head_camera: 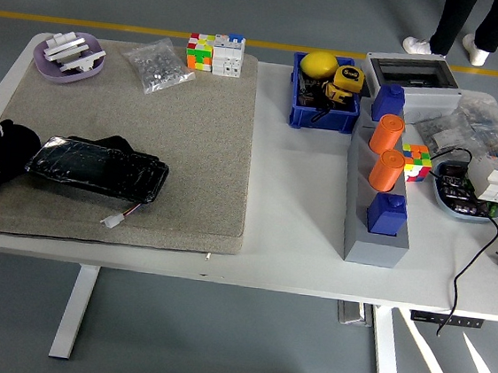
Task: Pick the rag up,wipe the panel,place it on the desk
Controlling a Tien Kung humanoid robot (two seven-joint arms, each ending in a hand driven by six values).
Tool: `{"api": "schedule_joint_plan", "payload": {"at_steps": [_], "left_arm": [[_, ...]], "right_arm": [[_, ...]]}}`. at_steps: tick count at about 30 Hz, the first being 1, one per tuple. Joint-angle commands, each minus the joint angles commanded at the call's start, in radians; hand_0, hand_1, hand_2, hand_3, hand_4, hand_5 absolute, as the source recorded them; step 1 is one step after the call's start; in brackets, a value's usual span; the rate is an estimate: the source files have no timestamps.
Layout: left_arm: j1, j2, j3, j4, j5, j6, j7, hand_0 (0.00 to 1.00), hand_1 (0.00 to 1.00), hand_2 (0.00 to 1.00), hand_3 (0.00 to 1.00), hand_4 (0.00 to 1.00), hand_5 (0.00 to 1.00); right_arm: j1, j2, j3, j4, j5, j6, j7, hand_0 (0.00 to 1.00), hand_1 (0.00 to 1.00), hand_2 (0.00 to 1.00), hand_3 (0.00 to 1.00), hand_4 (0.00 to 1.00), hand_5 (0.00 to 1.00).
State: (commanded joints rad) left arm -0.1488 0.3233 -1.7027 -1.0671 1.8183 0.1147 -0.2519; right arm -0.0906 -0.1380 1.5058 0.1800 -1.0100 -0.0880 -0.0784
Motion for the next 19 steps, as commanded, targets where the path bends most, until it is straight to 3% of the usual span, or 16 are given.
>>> {"api": "schedule_joint_plan", "payload": {"at_steps": [1, 19], "left_arm": [[0.0, 0.0, 0.0, 0.0, 0.0, 0.0, 0.0, 0.714, 0.744, 0.743, 0.611, 0.84, 0.31], [0.0, -0.006, -0.002, 0.003, 0.001, 0.004, -0.002, 0.716, 0.745, 0.744, 0.612, 0.84, 0.31]], "right_arm": [[0.0, 0.0, -0.001, 0.0, 0.001, 0.0, 0.0, 0.737, 0.649, 0.57, 0.553, 0.908, 0.418], [0.001, 0.0, 0.004, 0.0, -0.018, 0.002, 0.001, 0.745, 0.654, 0.639, 0.535, 0.919, 0.432]]}}
